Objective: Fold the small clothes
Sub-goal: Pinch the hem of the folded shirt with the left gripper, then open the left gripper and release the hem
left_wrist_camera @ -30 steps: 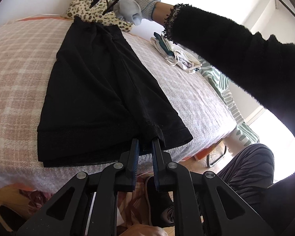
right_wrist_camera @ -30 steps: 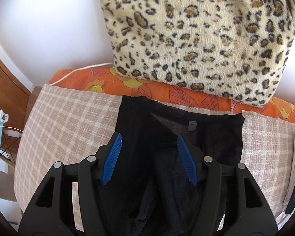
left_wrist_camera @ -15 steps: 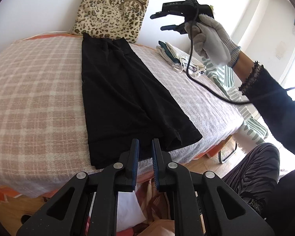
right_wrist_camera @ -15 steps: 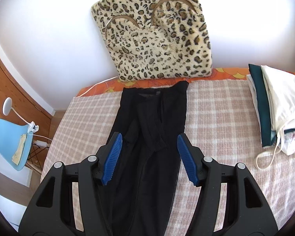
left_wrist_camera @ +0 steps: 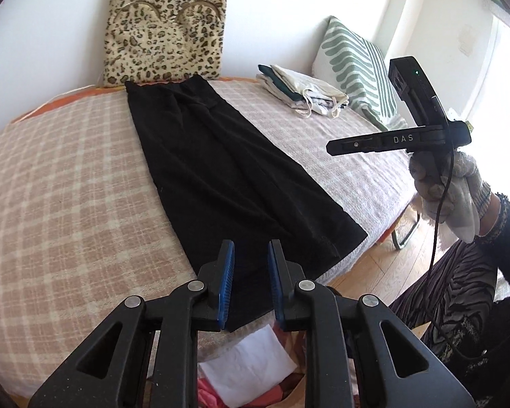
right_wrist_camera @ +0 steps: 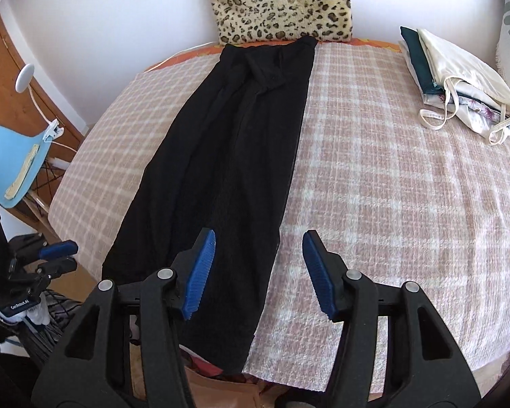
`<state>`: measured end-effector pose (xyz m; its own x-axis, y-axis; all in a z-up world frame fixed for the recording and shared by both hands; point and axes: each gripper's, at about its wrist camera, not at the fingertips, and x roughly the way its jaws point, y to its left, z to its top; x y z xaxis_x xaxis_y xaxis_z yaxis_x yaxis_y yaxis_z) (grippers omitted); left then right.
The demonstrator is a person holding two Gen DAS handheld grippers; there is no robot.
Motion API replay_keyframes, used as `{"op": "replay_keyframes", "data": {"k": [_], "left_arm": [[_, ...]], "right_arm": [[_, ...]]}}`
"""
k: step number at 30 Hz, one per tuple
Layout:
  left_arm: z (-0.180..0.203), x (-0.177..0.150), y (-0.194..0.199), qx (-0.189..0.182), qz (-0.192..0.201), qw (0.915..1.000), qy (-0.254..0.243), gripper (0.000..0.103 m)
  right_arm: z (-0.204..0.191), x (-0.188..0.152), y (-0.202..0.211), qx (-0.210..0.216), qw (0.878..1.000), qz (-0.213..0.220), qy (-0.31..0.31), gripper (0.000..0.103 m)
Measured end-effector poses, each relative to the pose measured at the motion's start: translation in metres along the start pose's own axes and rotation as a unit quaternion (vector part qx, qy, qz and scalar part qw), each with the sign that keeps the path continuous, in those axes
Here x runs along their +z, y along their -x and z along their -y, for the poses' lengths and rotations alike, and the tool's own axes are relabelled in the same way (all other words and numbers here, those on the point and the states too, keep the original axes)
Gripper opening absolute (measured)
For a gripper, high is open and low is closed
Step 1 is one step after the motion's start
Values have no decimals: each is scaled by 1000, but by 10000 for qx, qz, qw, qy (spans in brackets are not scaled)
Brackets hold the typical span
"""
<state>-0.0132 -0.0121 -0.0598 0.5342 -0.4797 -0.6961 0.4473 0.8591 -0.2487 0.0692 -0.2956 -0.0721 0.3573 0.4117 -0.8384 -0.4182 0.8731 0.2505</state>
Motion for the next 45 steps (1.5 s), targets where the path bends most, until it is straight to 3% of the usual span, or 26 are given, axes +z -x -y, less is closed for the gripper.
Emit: {"op": "replay_keyframes", "data": {"k": [2, 10, 16, 17, 18, 19, 25, 31, 34, 37, 39, 41, 45], "left_arm": [[16, -3, -13, -235, -238, 9985, -425, 27], [68, -13, -63, 237, -587, 9792, -1927, 28], [65, -18, -79, 174, -726, 9772, -1985, 27], [65, -19, -79, 168, -663, 9769, -2023, 24], [65, -20, -78, 108, -595, 9766, -2062, 10], [65, -22, -78, 23, -543, 9763, -2094, 4], [63, -22, -74, -130, -498, 9772, -2059, 1], [62, -26, -62, -172, -373, 9790, -1999, 1], [62, -28, -57, -392, -291, 9813, -1862, 1], [61, -27, -57, -442, -523, 9831, -1695, 2], [57, -25, -46, -394, -464, 9863, -1531, 10], [46, -25, -32, -224, -259, 9912, -1276, 13], [4, -27, -23, -148, -295, 9993, -162, 15]], "right_arm": [[-13, -10, -4, 163, 9997, -100, 128, 57], [-34, -31, -17, 149, 9990, -273, 336, 57], [-26, -40, -19, 111, 9992, -323, 229, 57], [-25, -41, -20, 82, 9991, -336, 229, 57], [-24, -42, -21, 71, 9991, -346, 216, 57], [-23, -43, -21, 84, 9991, -358, 188, 57], [-28, -42, -19, 71, 9992, -299, 273, 57], [-40, -42, -16, 334, 9984, -262, 366, 57], [-50, -42, -20, 428, 9975, -328, 455, 57], [-59, -42, -26, 414, 9968, -399, 558, 57], [-62, -42, -30, 423, 9964, -425, 601, 56], [-64, -42, -34, 469, 9959, -482, 607, 44], [-70, -40, -43, 855, 9932, -599, 511, 38]]}}
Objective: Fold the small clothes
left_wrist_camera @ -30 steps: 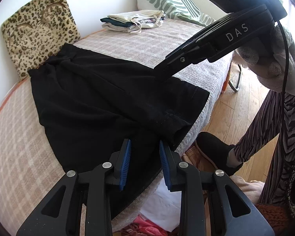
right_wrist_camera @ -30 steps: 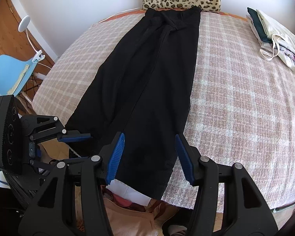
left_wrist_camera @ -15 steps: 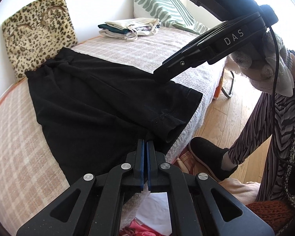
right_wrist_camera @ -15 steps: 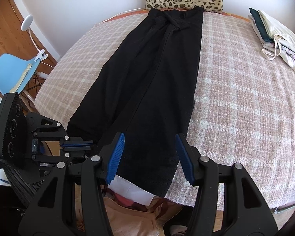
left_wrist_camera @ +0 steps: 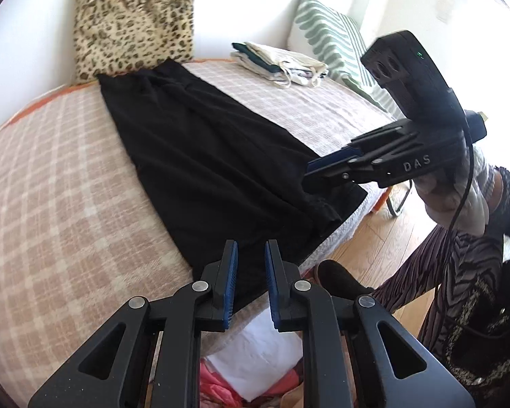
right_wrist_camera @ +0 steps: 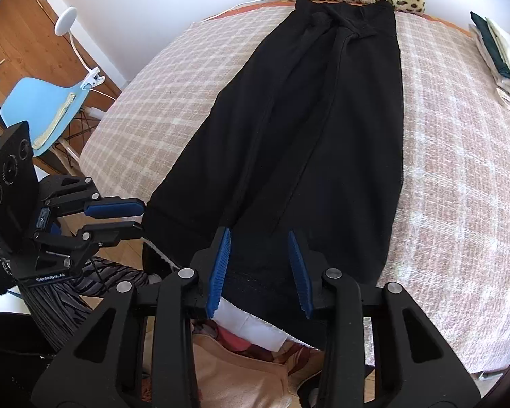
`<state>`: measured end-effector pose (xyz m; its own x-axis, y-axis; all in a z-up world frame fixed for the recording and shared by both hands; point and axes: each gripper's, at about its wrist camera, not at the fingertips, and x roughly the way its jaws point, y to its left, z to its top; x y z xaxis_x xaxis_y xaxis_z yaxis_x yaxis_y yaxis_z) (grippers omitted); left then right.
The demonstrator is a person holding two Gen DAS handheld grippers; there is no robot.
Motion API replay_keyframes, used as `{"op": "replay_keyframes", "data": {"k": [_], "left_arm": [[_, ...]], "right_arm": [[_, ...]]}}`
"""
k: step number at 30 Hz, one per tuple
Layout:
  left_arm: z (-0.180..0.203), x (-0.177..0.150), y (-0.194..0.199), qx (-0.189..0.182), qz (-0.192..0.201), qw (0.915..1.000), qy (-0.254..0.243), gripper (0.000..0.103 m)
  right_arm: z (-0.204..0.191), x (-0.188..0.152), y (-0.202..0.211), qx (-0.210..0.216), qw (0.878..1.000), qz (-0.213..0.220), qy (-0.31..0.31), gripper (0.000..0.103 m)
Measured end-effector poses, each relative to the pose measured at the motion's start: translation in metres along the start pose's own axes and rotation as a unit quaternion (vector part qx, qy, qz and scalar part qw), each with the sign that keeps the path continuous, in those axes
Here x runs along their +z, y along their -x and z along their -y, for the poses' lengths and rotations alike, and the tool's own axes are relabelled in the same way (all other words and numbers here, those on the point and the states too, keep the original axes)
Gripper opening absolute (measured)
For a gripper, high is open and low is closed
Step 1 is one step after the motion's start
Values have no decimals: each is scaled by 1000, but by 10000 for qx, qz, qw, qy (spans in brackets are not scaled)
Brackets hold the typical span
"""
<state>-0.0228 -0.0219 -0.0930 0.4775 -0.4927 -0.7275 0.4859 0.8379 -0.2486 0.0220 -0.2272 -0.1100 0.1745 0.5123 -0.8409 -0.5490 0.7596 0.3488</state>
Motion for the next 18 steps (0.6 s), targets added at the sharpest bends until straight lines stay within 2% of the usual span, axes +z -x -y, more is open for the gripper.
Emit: {"op": "replay_keyframes", "data": {"k": [2, 4, 7, 9, 10, 11, 12, 14, 16, 18], "left_arm": [[-10, -6, -1, 43, -59, 9996, 269, 15], [-9, -10, -7, 42, -202, 9995, 258, 15], [-8, -13, -21, 266, -478, 9983, 215, 21], [-6, -13, -23, 304, -422, 9985, 148, 21], [-4, -13, -24, 337, -445, 9984, 81, 20], [-4, -13, -24, 349, -421, 9985, 38, 4], [-4, -13, -25, 303, -432, 9986, 62, 3], [-3, -16, -23, 225, -432, 9988, 18, 2], [1, -22, -18, 275, -420, 9986, -157, 2], [1, -26, -14, 259, -378, 9989, -121, 2]], "right_arm": [[-6, 4, -6, 299, 9995, -69, -32, 36], [-13, 7, -14, 432, 9990, -147, -14, 36], [-22, 11, -28, 182, 9993, -293, 173, 36], [-21, 11, -38, 57, 9990, -421, 131, 36], [-20, 11, -42, 45, 9989, -464, 88, 36], [-21, 12, -42, 20, 9991, -399, 111, 36], [-25, 12, -43, -53, 9990, -405, 197, 35], [-31, 9, -45, -162, 9981, -464, 371, 9], [-35, 6, -44, -118, 9975, -492, 499, 9], [-36, 4, -36, 37, 9971, -453, 611, 9]]}}
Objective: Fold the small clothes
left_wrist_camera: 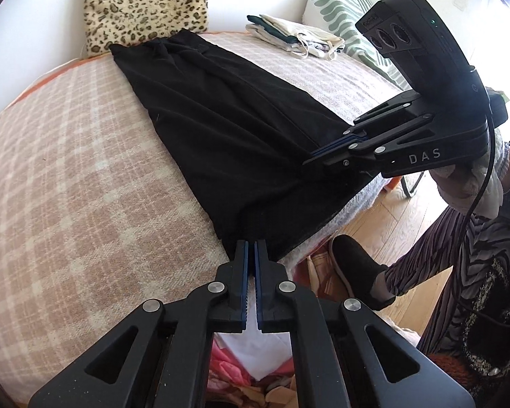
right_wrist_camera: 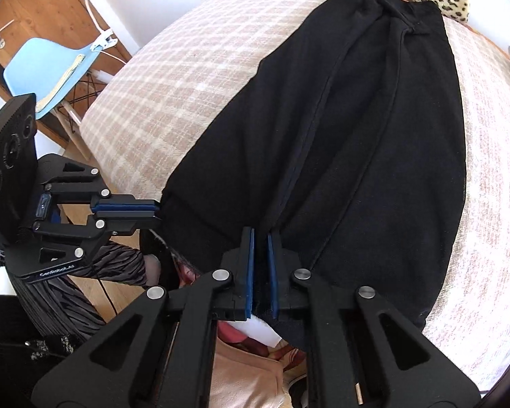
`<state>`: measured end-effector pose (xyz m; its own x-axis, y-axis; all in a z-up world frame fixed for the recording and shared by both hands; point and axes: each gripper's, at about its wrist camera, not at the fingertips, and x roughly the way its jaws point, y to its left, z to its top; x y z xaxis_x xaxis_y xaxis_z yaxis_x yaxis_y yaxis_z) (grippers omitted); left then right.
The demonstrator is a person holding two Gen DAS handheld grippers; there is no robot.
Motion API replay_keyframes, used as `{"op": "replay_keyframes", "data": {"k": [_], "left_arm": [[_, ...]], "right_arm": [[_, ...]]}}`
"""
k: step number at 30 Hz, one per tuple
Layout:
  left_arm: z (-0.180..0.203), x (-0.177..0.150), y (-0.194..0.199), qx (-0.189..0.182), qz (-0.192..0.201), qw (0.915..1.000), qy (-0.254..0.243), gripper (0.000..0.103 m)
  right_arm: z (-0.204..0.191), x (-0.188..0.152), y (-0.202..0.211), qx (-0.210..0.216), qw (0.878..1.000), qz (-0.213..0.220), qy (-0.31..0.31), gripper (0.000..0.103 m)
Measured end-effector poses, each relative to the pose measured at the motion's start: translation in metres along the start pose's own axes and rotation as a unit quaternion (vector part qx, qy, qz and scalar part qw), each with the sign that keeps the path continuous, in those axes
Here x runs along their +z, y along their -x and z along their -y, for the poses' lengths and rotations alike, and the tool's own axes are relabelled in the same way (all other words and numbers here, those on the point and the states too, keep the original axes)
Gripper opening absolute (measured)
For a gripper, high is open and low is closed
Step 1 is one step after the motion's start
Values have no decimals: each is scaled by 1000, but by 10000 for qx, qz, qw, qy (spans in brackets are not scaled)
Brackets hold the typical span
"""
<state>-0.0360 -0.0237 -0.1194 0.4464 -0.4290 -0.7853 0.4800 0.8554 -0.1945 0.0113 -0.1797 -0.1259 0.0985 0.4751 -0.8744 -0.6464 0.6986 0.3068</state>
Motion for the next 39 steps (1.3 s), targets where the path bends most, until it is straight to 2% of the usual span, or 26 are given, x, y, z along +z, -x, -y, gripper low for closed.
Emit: {"op": "replay_keyframes", "data": {"k": [4, 5, 6, 7, 8, 11, 14, 16, 18, 23, 24, 25, 27, 30, 32, 34, 35, 36, 38, 39], "left_arm": [[-9, -3, 14, -171, 133, 9995, 226, 3], [-11, -2, 16, -105, 160, 9995, 261, 7], [-14, 0, 18, -45, 182, 9993, 337, 20], [-19, 2, 18, -52, 200, 9987, 469, 27], [-25, 4, 18, -148, 205, 9977, 635, 29], [-38, 7, 9, -359, 41, 9929, 1130, 29], [-47, 8, -2, -698, -141, 9846, 1595, 29], [-47, 9, -7, -839, -206, 9811, 1730, 29], [-43, 12, -10, -820, -244, 9819, 1690, 29], [-38, 17, -15, -711, -217, 9844, 1595, 26], [-36, 17, -16, -698, -218, 9853, 1543, 13], [-35, 18, -17, -669, -214, 9866, 1475, 6], [-32, 16, -16, -631, -182, 9889, 1334, 5], [-33, 13, -10, -718, -68, 9885, 1331, 5], [-38, 12, -3, -774, 42, 9873, 1390, 5], [-43, 11, -1, -863, -16, 9844, 1533, 9], [-45, 11, -3, -835, -97, 9833, 1614, 24], [-47, 10, -6, -824, -174, 9818, 1704, 29], [-49, 9, -13, -930, -315, 9787, 1800, 29], [-48, 9, -13, -942, -252, 9789, 1798, 29]], "right_arm": [[23, -7, 32, 195, 9978, 392, -494, 14], [32, -10, 40, 158, 9968, 469, -631, 16], [41, -13, 47, 103, 9955, 546, -774, 17], [50, -17, 53, 40, 9938, 618, -924, 23], [59, -21, 58, -35, 9918, 673, -1084, 28], [85, -36, 65, -138, 9853, 677, -1560, 30], [100, -51, 65, -28, 9808, 562, -1866, 30], [103, -59, 61, 107, 9791, 455, -1977, 30], [100, -63, 58, 126, 9793, 414, -1980, 31], [92, -59, 55, -238, 9839, 357, -1736, 31], [94, -59, 57, -222, 9826, 390, -1800, 31], [98, -59, 59, -195, 9814, 428, -1864, 31], [105, -62, 62, -201, 9795, 458, -1951, 31], [110, -67, 62, -171, 9774, 482, -2050, 41], [109, -67, 62, -71, 9783, 482, -2013, 50], [107, -67, 61, -49, 9786, 467, -2004, 52], [107, -67, 61, -14, 9788, 453, -1997, 52], [107, -68, 60, 57, 9790, 434, -1991, 52], [103, -67, 57, 128, 9790, 426, -1988, 52], [102, -67, 56, 132, 9795, 413, -1969, 52]]}}
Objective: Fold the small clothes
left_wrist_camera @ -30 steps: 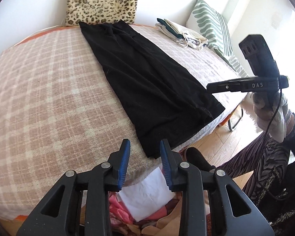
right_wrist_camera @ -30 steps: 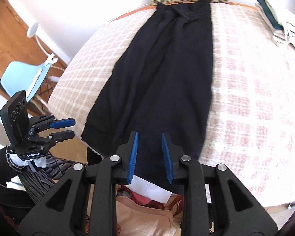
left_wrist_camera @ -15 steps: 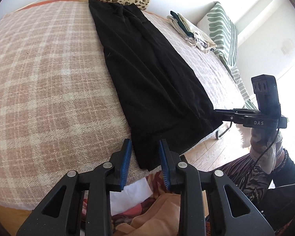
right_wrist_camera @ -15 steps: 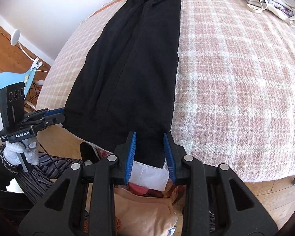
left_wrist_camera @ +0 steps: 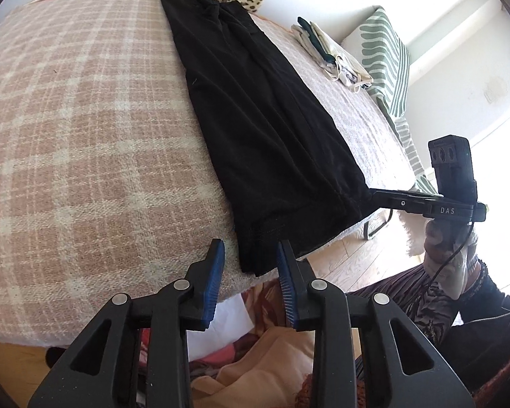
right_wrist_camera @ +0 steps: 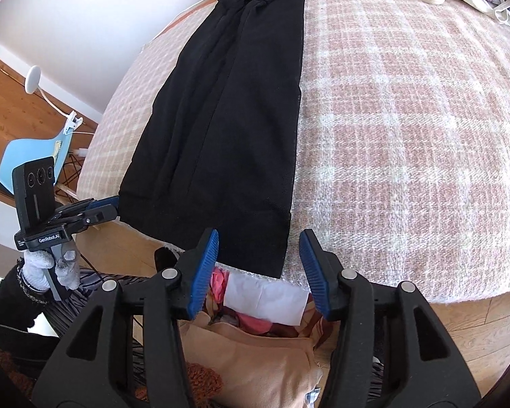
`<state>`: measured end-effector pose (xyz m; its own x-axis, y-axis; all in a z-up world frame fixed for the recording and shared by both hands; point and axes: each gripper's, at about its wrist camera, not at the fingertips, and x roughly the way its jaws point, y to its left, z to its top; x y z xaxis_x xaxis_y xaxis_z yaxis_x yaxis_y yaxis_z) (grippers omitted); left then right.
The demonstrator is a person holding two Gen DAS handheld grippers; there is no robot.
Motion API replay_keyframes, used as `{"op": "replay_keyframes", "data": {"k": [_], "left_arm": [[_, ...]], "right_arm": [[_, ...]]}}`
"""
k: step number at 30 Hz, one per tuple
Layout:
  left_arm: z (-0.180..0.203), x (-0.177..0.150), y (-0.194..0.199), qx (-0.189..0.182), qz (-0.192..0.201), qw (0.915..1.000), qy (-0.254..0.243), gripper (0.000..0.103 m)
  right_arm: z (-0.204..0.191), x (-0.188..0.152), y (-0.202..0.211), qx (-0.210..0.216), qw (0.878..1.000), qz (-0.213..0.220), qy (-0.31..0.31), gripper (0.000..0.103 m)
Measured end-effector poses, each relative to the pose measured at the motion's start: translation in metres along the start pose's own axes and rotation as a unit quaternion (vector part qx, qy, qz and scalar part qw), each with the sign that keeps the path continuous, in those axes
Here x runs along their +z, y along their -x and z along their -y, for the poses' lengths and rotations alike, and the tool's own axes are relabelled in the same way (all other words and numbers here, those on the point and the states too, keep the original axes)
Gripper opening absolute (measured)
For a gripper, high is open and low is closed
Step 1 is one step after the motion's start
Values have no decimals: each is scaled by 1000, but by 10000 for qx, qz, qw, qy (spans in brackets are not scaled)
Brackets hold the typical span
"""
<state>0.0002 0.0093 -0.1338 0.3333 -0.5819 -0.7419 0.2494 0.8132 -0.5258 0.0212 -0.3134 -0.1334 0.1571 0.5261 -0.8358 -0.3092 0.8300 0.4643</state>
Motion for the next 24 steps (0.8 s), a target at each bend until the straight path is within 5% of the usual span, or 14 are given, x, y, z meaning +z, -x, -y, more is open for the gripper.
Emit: {"op": "replay_keyframes", "data": {"k": [4, 6, 11, 14, 24], "left_arm": [[8, 5, -5, 59, -17, 9998, -201, 27], [8, 6, -10, 89, -99, 9997, -218, 8], [13, 3, -10, 123, -52, 9993, -349, 4], [15, 4, -7, 78, 24, 9995, -314, 3], [15, 22, 11, -326, 433, 9985, -55, 3]], "right_arm": [[2, 2, -2, 206, 9997, -23, -101, 52], [0, 2, -3, 191, 9998, -32, -33, 52], [0, 4, -7, 155, 9999, -53, -18, 17], [3, 5, -9, 353, 9991, -106, -215, 11], [21, 20, 8, 1276, 9863, 228, -1019, 9]]}}
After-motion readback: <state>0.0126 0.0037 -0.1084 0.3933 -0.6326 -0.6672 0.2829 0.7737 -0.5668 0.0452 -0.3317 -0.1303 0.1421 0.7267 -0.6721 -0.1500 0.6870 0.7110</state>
